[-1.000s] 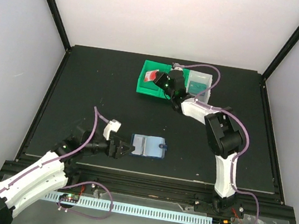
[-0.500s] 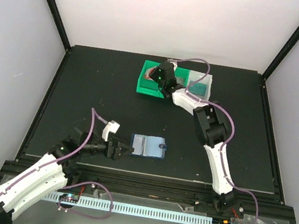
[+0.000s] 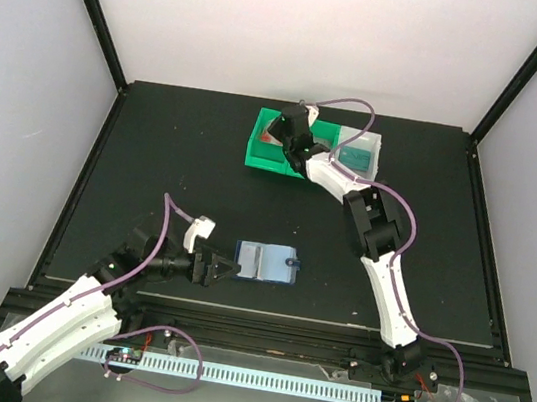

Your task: Take the credit cards out of the card holder

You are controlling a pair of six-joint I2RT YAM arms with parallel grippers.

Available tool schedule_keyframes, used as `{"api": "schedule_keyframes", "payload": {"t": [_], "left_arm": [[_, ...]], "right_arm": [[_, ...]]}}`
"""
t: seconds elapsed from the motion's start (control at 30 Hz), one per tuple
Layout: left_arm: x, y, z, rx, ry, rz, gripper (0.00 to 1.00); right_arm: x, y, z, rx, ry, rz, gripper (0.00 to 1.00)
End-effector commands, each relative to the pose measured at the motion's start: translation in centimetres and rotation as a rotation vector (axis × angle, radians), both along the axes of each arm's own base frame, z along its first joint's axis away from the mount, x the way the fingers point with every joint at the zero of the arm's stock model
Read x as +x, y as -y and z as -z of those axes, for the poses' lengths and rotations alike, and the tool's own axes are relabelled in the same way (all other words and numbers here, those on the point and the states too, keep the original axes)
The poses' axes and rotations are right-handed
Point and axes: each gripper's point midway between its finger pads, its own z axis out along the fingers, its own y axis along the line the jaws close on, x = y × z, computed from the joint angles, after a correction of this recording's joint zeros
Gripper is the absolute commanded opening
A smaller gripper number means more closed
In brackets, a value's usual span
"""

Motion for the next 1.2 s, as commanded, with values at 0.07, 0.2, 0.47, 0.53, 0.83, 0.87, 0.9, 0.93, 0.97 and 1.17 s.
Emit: {"api": "schedule_keyframes", "payload": {"t": [0.07, 0.2, 0.47, 0.53, 0.83, 0.87, 0.9, 0.93, 0.97, 1.17], "left_arm": [[0.3, 0.3, -2.2, -0.054, 0.009, -0.009, 0.99], [0.1, 0.3, -2.1, -0.056, -0.007, -0.007, 0.99], [-0.4, 0.3, -2.7, -0.068, -0.025, 0.003, 0.99], [-0.4, 0.3, -2.8, -0.069, -0.025, -0.001, 0.99], [0.0, -0.1, -1.6, -0.005, -0.049, -0.024, 0.99], [0.1, -0.2, -1.5, 0.002, -0.051, -0.031, 0.99], [0.3, -0.3, -1.2, 0.013, -0.055, -0.040, 0.99], [0.5, -0.4, -0.9, 0.027, -0.060, -0.054, 0.99], [0.9, -0.5, -0.6, 0.047, -0.065, -0.073, 0.99], [2.8, -1.4, 0.1, 0.194, -0.053, -0.128, 0.99]], "right_arm": [[0.8, 0.6, 1.3, -0.020, -0.008, 0.043, 0.02], [1.4, 0.5, 1.3, -0.029, -0.004, 0.047, 0.03], [1.5, 0.1, 1.0, -0.040, -0.013, 0.025, 0.19], [1.6, 0.1, 0.1, -0.034, 0.004, 0.026, 0.23], [1.8, 0.4, -5.7, -0.015, 0.068, -0.034, 0.31], [1.6, 0.5, -6.2, -0.018, 0.068, -0.046, 0.31], [1.4, 0.4, -6.7, -0.028, 0.074, -0.070, 0.32], [1.0, 0.2, -7.4, -0.040, 0.081, -0.105, 0.33], [0.5, 0.0, -7.8, -0.062, 0.079, -0.139, 0.35], [-4.2, 1.7, -9.7, -0.144, 0.058, -0.232, 0.37]]}}
